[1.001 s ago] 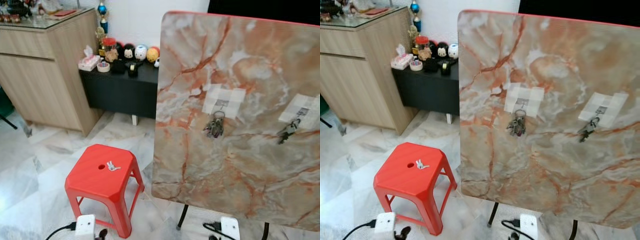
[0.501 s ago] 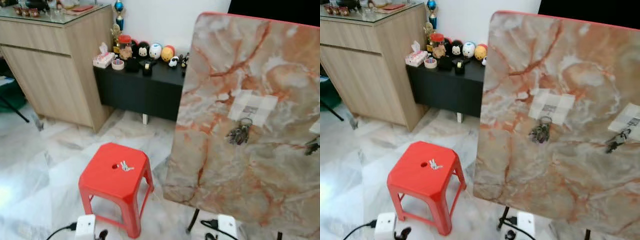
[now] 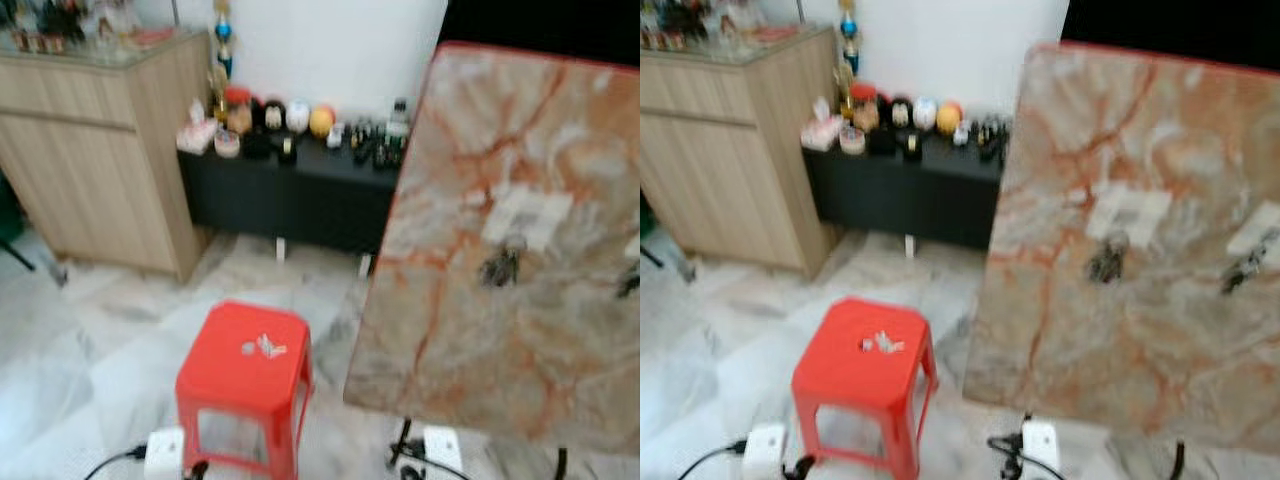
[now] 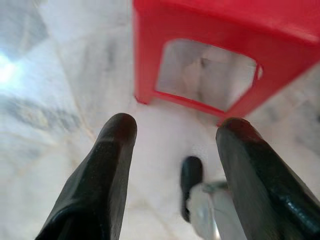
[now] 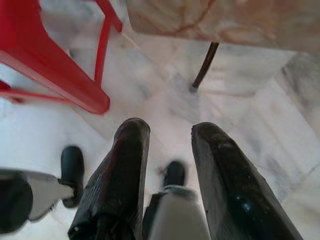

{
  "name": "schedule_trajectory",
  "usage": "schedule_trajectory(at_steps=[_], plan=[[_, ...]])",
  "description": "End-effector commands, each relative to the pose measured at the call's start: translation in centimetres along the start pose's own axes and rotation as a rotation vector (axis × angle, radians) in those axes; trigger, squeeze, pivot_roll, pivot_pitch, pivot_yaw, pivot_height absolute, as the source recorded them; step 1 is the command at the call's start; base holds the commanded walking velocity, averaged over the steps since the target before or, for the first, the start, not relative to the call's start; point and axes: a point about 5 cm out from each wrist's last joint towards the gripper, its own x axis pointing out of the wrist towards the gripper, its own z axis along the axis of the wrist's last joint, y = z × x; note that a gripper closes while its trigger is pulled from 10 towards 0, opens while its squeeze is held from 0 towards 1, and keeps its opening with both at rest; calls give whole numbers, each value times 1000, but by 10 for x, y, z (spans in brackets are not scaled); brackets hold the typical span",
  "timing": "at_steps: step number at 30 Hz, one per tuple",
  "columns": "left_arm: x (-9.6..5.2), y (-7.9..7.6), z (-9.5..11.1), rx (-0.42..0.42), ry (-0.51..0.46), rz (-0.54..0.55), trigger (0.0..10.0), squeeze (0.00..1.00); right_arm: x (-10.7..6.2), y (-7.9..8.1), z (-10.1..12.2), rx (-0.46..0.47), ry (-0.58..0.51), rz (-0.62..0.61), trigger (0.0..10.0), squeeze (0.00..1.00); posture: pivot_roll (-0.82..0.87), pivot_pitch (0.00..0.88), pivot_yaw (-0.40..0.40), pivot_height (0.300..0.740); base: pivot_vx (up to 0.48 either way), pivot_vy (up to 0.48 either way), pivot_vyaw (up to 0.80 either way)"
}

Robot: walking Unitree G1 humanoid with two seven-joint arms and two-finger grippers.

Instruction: Hang keys on a hook

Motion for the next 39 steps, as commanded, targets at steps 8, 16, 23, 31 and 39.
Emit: schedule_trajectory(at_steps=[8, 16, 23, 31, 39], plan=[[1, -10, 0, -30, 2, -16, 10000, 0, -2, -14, -5, 2, 20, -41, 10000, 0, 82, 0, -98, 740, 0, 437, 0], [0, -11, -2, -33, 4, -19, 10000, 0, -1, -12, -3, 7, 9, -30, 10000, 0, 78, 0, -98, 740, 0, 435, 0], [-1, -11, -3, -33, 1, -18, 10000, 0, -1, -13, -2, 25, 1, -35, 10000, 0, 82, 0, -95, 740, 0, 433, 0], [-1, -10, -4, -28, 4, -22, 10000, 0, -1, -12, -2, 44, -10, -35, 10000, 0, 84, 0, -85, 740, 0, 430, 0], [-1, -8, -3, -18, 3, -23, 10000, 0, -1, -10, -2, 62, -17, -32, 10000, 0, 88, 0, -74, 740, 0, 358, 0]])
